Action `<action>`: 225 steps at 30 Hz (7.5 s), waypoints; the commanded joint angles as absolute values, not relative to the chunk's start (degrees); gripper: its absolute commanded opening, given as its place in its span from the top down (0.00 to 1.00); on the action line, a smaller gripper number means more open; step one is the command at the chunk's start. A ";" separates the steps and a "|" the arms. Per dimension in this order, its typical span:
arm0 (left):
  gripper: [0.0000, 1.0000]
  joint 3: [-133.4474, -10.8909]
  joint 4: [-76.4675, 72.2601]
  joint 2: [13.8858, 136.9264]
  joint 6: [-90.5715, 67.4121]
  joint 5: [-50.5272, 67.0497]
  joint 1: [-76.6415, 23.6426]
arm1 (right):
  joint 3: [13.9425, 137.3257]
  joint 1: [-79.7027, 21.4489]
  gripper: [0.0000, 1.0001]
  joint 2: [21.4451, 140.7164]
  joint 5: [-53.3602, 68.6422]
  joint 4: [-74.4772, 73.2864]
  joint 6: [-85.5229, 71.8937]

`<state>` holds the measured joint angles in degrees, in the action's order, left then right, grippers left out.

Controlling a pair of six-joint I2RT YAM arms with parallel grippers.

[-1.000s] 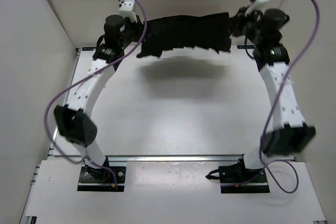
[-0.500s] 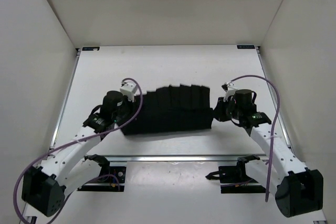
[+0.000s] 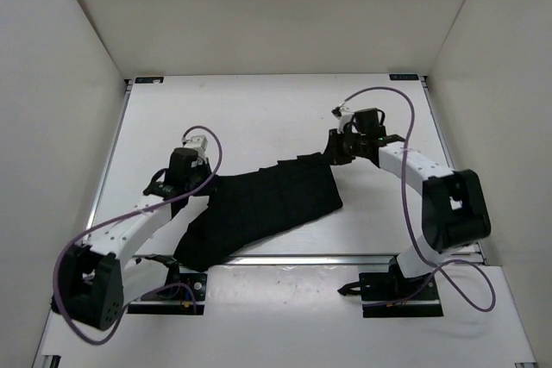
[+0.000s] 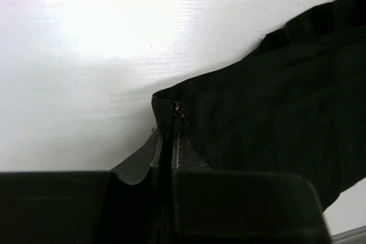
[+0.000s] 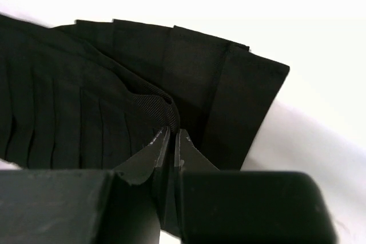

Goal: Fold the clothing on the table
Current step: Fold the skirt

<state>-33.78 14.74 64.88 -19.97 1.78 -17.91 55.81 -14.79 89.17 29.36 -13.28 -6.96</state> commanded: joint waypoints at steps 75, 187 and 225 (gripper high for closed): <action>0.98 -26.80 18.19 66.79 -33.22 -5.80 -7.29 | 116.80 -16.96 0.51 138.33 37.34 -17.67 -3.86; 0.69 -54.76 15.47 108.81 -25.58 19.07 -26.28 | 72.15 -31.10 1.00 99.13 24.60 -11.53 -22.67; 0.01 -41.57 19.07 74.54 -26.19 20.75 -12.04 | 65.93 -30.59 0.44 92.30 26.82 2.21 -32.09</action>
<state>-42.63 18.04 77.84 -26.79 22.70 -11.44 67.66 -32.49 96.90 32.32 2.02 -33.39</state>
